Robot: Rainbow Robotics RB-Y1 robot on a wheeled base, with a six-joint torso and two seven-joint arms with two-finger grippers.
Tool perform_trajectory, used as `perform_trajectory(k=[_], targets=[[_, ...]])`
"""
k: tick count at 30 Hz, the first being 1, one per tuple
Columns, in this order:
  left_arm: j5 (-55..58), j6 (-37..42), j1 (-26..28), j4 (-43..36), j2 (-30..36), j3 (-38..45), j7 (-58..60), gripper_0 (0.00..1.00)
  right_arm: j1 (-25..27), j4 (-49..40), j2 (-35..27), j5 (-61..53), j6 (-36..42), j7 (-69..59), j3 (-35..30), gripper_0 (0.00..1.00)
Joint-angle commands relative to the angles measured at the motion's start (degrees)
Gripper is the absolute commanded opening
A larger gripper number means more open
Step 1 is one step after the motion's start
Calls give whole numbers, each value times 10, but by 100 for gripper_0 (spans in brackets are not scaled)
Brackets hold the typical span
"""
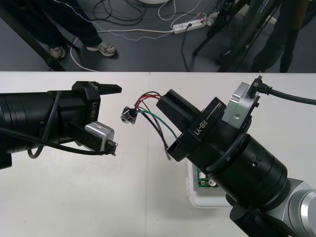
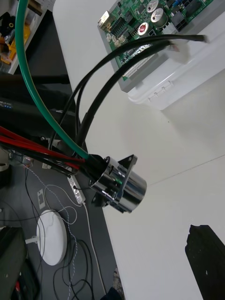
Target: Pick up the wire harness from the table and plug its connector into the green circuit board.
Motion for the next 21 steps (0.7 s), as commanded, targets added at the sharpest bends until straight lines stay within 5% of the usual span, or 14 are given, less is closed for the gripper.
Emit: perform_trajectory(k=[1, 14, 21], targets=[[0, 24, 11, -19, 13, -12, -26, 100, 6, -9, -15, 7, 4, -12, 5, 0], [1, 24, 10, -20, 14, -10, -25, 100, -9, -9, -33, -12, -25, -22, -24, 0], [8, 24, 10, -19, 14, 2, -17, 100, -22, -9, -37, -37, -121, -38, -89, 0]])
